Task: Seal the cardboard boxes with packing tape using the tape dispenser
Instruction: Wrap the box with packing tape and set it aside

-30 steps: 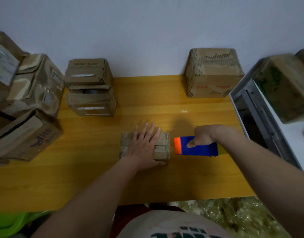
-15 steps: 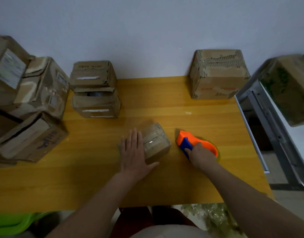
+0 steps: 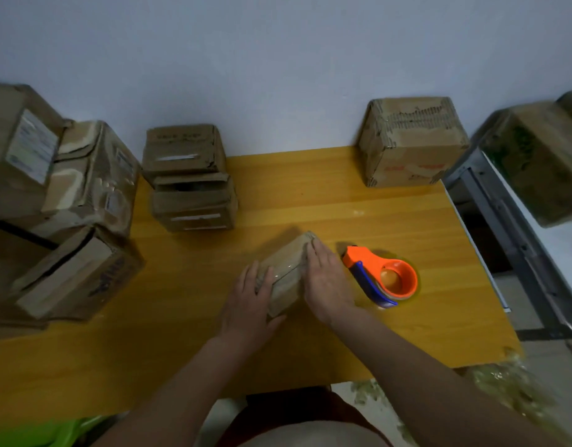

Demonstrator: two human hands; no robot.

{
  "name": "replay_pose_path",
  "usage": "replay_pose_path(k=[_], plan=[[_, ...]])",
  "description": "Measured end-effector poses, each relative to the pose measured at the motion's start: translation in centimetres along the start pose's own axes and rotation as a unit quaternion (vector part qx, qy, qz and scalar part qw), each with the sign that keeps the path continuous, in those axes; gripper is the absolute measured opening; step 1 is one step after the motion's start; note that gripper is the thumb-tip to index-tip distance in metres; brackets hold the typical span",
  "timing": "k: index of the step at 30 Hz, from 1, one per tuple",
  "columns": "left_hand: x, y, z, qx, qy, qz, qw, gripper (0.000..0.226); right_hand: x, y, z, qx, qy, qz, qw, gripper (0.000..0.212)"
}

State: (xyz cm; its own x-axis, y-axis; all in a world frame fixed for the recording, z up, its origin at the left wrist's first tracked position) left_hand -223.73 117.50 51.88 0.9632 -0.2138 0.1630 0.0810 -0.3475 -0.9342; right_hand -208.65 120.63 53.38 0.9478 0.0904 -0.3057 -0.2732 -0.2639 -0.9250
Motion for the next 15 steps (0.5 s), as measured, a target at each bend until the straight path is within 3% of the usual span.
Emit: replay_pose_path(k=[6,11,15], plan=[[-1.2,0.4,0.0,0.018,0.018,-0.028,0.999,0.106,0.2,-0.2,2.2,0.044,0.142,0.072,0.986,0.058],[-3.9,0.7,0.4,0.032,0.057,-0.064,0.996,0.111,1.5,0.5,3.4,-0.043,0.19,0.175,0.965,0.053],[-5.5,0.1,1.0,0.011,0.085,-0.079,0.993,0.111,1.8,1.8,3.2,-0.092,0.192,0.38,0.9,0.047]])
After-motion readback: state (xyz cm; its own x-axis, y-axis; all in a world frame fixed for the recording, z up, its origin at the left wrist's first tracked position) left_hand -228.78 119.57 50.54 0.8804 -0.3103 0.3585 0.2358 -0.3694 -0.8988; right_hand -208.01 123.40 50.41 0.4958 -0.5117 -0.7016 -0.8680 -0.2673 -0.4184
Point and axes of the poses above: each hand's wrist, its own z-axis towards the middle knuckle, its own y-axis out of the palm, x = y × z, the point moved 4 cm from there along z, towards the middle knuckle, and after that the axes turned 3 degrees about -x, right-handed, at the moved point
